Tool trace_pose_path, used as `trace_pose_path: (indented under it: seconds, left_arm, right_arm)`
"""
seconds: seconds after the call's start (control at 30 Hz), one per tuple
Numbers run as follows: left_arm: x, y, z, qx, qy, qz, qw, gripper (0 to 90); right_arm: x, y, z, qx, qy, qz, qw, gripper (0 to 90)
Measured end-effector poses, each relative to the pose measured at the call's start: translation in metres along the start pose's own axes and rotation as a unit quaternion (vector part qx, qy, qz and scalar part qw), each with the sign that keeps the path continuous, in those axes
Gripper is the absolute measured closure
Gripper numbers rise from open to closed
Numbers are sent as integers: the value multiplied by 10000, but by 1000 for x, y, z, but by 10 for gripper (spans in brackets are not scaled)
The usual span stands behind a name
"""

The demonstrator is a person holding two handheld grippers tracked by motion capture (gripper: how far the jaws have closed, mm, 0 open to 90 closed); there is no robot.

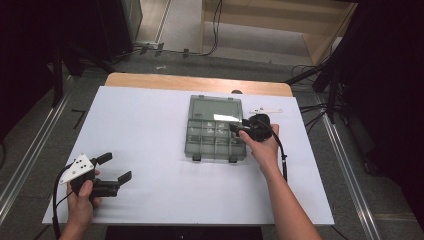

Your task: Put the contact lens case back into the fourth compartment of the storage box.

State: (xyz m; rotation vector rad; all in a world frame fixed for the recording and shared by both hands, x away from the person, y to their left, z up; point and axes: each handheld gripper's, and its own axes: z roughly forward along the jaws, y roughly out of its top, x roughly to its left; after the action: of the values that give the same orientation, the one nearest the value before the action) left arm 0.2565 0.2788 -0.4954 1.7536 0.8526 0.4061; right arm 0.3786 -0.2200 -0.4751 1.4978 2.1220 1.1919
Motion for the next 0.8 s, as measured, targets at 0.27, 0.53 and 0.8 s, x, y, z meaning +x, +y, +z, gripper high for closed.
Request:
trace_pose_path:
  seconds: [0.27, 0.53, 0.8]
  left_arm:
    - [0, 0, 0, -3, -6, -3, 10000, 0]
    - [0, 0, 0, 2, -12, 5, 10000, 0]
    - [-1, 2, 1, 19, 52, 55, 10000, 0]
  right_arm:
    - [6, -1, 4, 109, -116, -201, 9997, 569]
    - [4, -6, 11, 158, -265, -46, 9995, 674]
    - [3, -5, 10, 257, -208, -84, 9994, 682]
